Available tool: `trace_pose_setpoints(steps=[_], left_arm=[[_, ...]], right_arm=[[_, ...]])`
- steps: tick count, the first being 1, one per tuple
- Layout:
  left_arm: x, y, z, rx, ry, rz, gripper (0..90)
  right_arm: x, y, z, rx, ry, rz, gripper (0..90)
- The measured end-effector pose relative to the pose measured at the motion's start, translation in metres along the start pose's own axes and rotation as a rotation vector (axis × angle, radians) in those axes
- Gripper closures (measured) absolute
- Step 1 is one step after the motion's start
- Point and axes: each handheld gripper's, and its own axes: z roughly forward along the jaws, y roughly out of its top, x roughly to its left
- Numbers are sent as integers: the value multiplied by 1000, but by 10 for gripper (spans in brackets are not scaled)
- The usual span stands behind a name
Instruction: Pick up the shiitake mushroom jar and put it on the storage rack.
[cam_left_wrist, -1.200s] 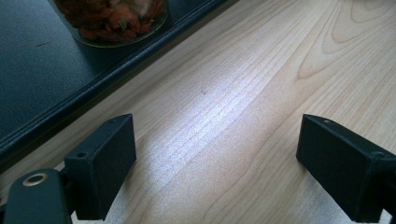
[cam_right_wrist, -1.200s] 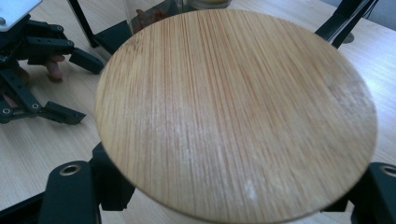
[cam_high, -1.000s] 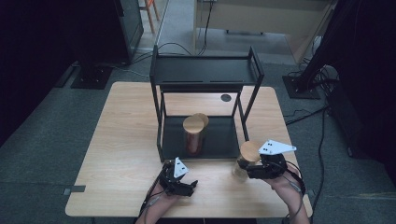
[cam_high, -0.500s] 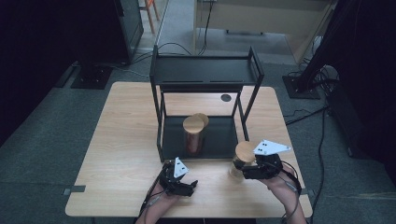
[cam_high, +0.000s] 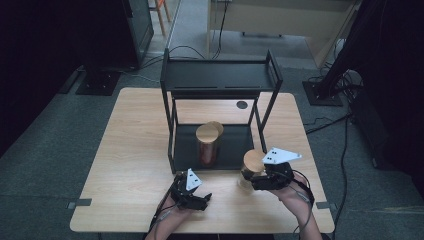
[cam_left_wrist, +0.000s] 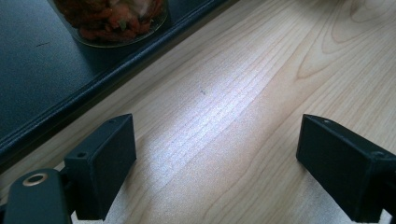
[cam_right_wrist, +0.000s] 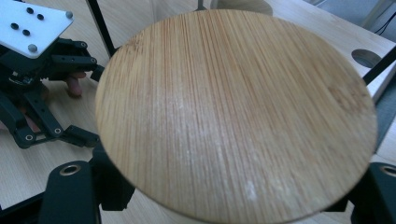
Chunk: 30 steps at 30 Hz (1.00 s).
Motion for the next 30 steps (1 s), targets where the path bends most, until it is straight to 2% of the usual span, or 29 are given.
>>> trace_pose_setpoints(steps=[16,21,30], left_arm=[[0,0,0,-1,-2,1,122],[0,0,0,-1,-2,1,122],[0,0,0,-2,-2,1,122]], right_arm=[[3,10,11,11,-2,-4,249],[5,11,15,0,-3,14,249],[6,16,19,-3,-11,16,249]])
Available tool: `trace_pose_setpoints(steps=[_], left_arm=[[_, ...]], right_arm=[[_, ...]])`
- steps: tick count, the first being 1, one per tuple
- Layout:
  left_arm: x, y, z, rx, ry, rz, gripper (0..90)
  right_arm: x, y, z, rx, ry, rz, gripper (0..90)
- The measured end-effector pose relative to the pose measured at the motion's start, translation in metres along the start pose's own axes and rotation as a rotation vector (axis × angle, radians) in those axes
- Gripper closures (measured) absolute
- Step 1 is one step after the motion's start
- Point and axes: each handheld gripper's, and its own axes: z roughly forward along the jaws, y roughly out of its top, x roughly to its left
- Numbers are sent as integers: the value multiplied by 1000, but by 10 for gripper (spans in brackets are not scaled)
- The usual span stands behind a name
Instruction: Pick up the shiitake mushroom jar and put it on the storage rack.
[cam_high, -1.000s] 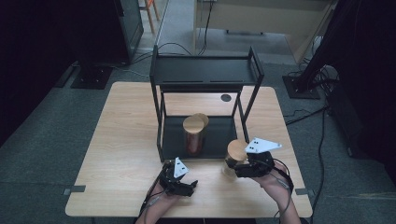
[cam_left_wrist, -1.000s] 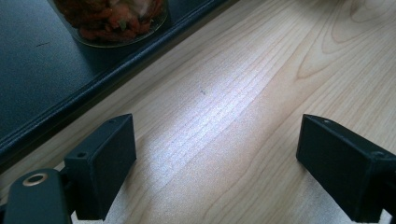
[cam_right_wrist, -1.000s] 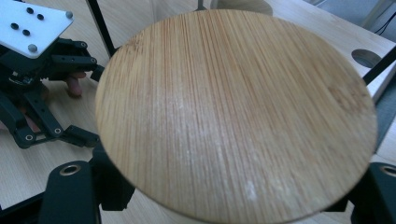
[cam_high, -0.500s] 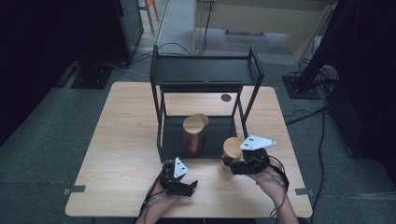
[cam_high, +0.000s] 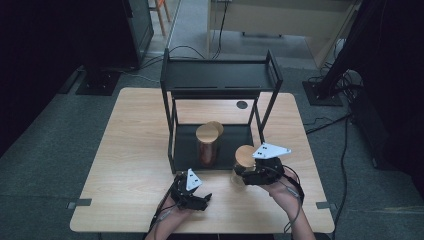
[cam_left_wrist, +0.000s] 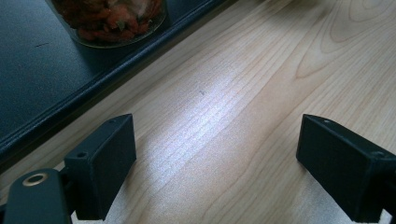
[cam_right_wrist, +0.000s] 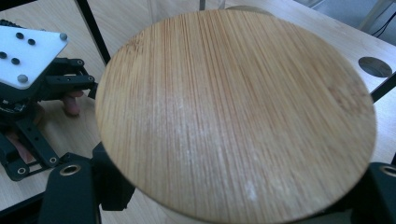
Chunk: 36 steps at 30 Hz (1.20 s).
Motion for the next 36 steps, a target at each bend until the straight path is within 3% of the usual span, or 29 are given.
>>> trace_pose_setpoints(steps=[36], left_arm=[[0,0,0,0,-5,2,122]], right_arm=[[-6,17,11,4,-37,22,249]])
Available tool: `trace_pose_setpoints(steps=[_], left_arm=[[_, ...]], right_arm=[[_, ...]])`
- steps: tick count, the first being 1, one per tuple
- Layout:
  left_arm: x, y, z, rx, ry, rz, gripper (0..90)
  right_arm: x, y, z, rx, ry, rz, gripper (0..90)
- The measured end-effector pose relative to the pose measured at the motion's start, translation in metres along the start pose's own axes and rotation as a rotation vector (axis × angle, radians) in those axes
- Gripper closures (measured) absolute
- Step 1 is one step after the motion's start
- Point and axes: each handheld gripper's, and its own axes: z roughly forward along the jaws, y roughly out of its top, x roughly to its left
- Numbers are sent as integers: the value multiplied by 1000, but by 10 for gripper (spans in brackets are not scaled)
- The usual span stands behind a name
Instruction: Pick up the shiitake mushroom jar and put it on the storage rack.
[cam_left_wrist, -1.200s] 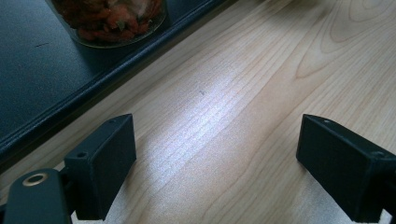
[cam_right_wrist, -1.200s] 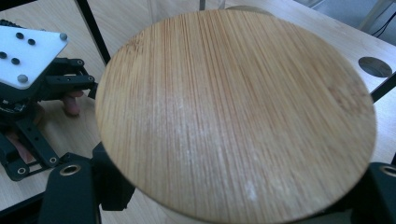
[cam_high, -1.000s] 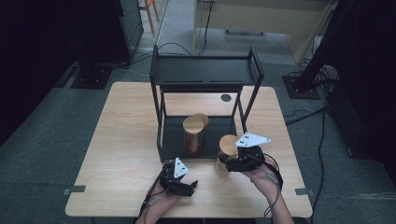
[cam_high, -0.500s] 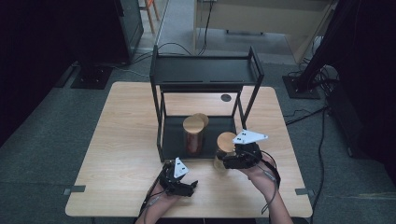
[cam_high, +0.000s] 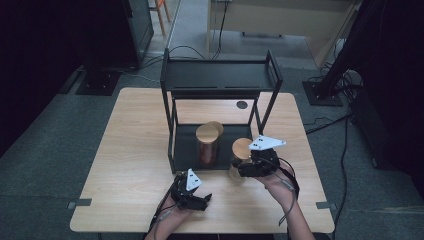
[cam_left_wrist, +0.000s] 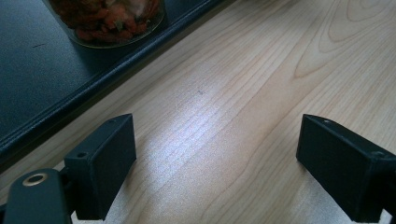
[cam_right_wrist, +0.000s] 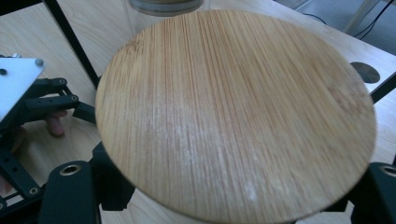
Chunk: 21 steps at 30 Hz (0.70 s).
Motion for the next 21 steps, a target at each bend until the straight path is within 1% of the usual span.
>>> trace_pose_setpoints(steps=[6,21], left_arm=[[0,0,0,0,0,0,122],[0,0,0,-1,-1,2,122]], right_arm=[[-4,1,1,-11,-5,20,249],[-8,7,12,5,-30,36,249]])
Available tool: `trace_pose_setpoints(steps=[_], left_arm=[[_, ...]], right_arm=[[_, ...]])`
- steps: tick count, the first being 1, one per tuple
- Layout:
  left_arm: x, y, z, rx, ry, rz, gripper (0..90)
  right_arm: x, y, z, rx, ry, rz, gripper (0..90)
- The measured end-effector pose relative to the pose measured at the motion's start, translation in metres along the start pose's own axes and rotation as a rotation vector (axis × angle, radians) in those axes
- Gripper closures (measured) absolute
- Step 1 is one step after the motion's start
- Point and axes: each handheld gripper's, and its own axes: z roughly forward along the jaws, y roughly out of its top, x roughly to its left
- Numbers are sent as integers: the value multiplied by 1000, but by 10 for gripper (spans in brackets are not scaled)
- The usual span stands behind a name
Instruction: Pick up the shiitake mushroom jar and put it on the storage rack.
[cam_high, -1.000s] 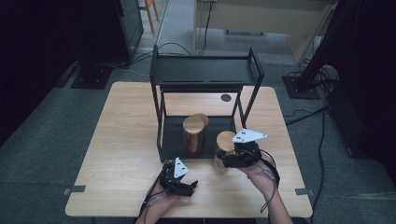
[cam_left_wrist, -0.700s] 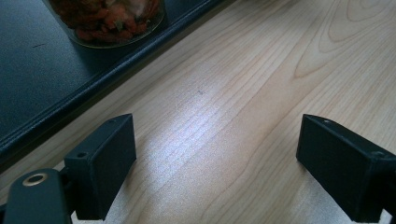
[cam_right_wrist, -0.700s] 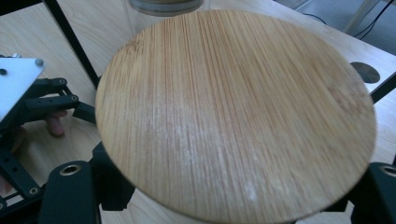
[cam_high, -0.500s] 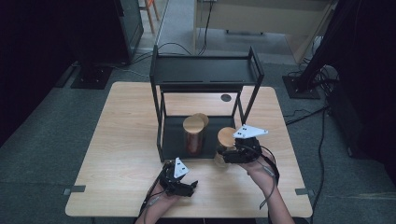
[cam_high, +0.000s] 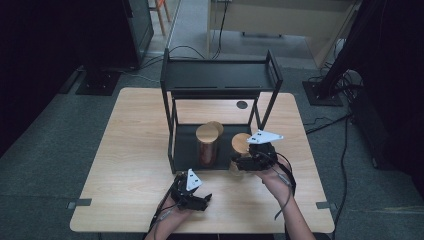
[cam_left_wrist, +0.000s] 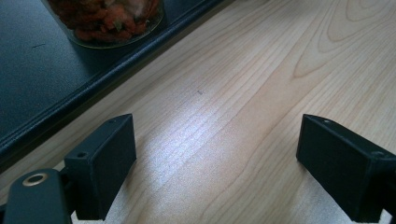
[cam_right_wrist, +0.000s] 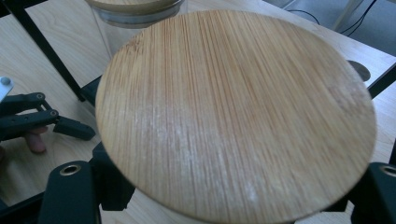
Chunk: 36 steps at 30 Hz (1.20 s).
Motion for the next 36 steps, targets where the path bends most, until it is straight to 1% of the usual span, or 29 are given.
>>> trace_pose_setpoints(steps=[5,7,17,20,27,32,35,36], left_arm=[[0,0,0,3,-1,3,122],[0,0,0,2,-2,3,122],[-1,0,0,1,-1,3,122],[-1,0,0,1,-3,3,122],[-1,0,0,1,-4,4,122],[-1,0,0,1,-4,5,122],[-1,0,0,1,-5,5,122],[-1,0,0,2,-5,6,122]], right_arm=[[-2,2,5,-3,-3,11,249],[-3,4,8,6,-6,14,249],[1,11,18,9,-18,14,249],[1,13,22,9,-28,20,249],[1,17,29,10,-31,29,249],[1,17,34,9,-48,20,249],[-1,17,36,6,-53,27,249],[-3,17,37,5,-54,37,249]])
